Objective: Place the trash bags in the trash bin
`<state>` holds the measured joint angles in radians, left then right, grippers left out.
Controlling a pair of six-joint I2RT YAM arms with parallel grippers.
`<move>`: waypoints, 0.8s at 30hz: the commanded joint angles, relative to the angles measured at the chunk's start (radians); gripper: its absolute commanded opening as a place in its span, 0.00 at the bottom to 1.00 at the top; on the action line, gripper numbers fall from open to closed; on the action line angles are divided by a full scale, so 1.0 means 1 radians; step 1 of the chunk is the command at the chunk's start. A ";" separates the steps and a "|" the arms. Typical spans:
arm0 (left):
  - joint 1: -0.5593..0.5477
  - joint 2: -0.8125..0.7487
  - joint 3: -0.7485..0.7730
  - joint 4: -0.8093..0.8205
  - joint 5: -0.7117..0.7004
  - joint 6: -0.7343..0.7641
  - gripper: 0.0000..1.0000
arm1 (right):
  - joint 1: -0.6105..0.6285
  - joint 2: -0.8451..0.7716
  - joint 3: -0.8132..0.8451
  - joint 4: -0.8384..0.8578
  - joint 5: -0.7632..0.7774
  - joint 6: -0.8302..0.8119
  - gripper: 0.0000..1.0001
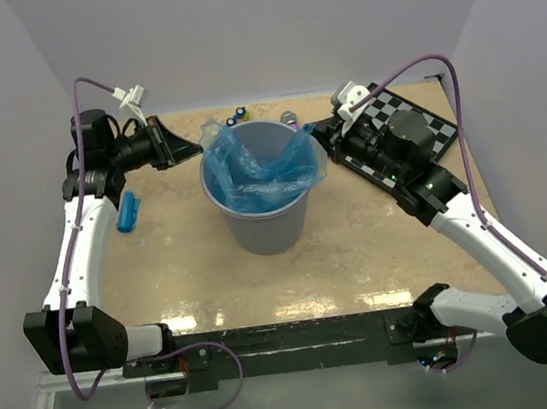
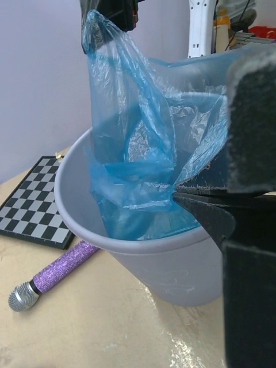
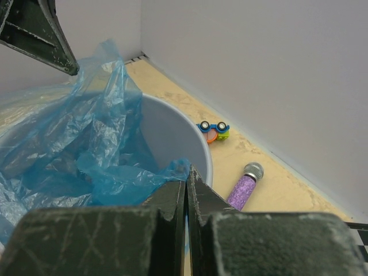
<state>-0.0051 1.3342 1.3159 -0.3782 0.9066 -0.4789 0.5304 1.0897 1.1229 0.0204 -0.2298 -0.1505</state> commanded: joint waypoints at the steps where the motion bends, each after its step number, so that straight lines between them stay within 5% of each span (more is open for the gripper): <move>1: 0.031 -0.041 -0.004 0.032 0.078 0.014 0.00 | -0.004 -0.024 0.008 0.029 0.010 -0.001 0.00; 4: 0.074 -0.076 0.005 0.015 0.130 0.036 0.00 | -0.010 -0.033 0.008 0.012 0.036 -0.003 0.00; 7: 0.148 -0.095 0.022 -0.031 0.326 0.056 0.00 | -0.026 -0.048 0.011 -0.008 0.061 0.008 0.00; 11: 0.211 -0.090 0.034 -0.270 0.495 0.188 0.00 | -0.030 -0.065 0.014 -0.053 0.046 0.011 0.00; 18: 0.221 -0.108 0.036 -0.807 0.391 0.751 0.00 | -0.032 -0.093 -0.011 -0.129 0.006 0.000 0.00; 24: 0.226 -0.144 -0.038 -0.843 0.310 0.883 0.00 | -0.032 -0.152 -0.063 -0.203 -0.057 -0.021 0.00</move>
<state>0.2092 1.2369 1.3205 -1.1259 1.2453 0.2314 0.5018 0.9859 1.0851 -0.1242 -0.2306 -0.1532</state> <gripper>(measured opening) 0.012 0.006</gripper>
